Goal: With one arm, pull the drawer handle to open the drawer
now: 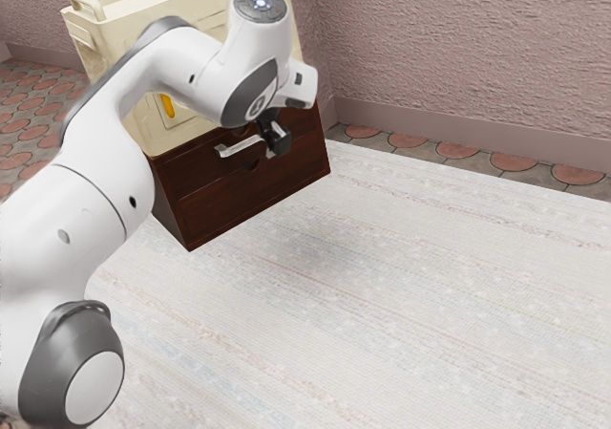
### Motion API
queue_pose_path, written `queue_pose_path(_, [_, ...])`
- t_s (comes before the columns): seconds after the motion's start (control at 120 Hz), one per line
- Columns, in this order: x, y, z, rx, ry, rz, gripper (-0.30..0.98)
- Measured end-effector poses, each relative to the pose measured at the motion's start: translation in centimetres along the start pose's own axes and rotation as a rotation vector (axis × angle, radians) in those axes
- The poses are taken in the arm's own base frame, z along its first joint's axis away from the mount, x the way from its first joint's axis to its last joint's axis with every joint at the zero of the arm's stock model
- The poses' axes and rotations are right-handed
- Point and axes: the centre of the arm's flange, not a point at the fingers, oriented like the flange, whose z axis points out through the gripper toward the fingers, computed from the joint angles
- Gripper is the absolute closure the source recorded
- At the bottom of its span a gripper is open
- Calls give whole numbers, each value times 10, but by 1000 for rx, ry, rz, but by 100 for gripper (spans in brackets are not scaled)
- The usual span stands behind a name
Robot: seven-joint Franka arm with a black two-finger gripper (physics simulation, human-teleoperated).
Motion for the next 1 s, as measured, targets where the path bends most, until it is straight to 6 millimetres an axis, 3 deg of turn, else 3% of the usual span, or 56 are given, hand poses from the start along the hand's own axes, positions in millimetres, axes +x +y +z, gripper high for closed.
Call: queue_pose_path(1.0, [-8,-8,24,-41,-8,59,43])
